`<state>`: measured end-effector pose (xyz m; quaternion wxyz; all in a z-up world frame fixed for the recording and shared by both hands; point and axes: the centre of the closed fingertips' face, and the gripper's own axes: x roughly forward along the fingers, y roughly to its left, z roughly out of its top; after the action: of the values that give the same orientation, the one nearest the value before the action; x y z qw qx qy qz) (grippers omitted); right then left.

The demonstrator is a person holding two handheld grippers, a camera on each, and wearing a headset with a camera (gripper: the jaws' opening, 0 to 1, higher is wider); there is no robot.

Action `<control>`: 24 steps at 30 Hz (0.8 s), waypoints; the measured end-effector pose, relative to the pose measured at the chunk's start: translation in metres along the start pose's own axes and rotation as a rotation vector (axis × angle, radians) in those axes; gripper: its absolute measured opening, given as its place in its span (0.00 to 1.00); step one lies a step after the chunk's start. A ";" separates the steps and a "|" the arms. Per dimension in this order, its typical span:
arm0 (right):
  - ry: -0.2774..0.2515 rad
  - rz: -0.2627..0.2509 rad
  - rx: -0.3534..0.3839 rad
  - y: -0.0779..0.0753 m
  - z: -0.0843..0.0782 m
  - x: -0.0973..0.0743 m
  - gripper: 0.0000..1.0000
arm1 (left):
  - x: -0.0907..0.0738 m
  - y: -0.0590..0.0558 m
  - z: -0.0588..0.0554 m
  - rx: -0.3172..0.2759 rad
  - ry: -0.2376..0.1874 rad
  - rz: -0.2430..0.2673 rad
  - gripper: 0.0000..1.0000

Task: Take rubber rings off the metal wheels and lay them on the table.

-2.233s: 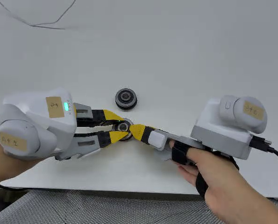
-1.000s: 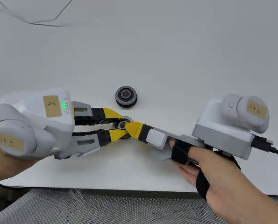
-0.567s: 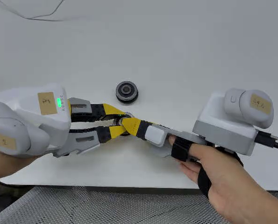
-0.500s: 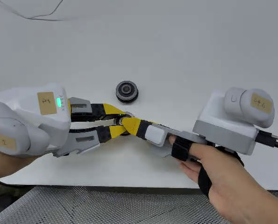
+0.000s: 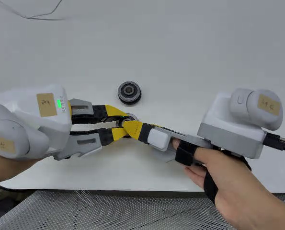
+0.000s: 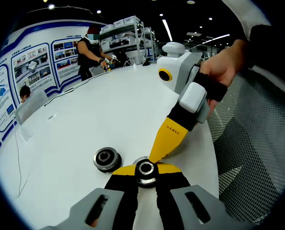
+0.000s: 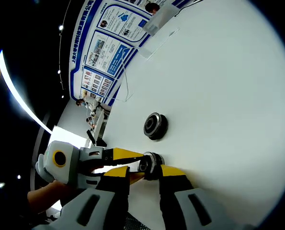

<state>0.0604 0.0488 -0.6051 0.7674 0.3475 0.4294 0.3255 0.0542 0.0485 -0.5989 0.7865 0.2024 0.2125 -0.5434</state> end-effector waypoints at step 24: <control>0.000 -0.040 -0.025 -0.014 0.001 -0.003 0.07 | 0.000 0.000 0.000 -0.003 -0.010 0.004 0.13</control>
<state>0.0632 0.0391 -0.6146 0.7781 0.3293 0.4322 0.3151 0.0537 0.0486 -0.5991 0.7890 0.1988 0.2092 -0.5424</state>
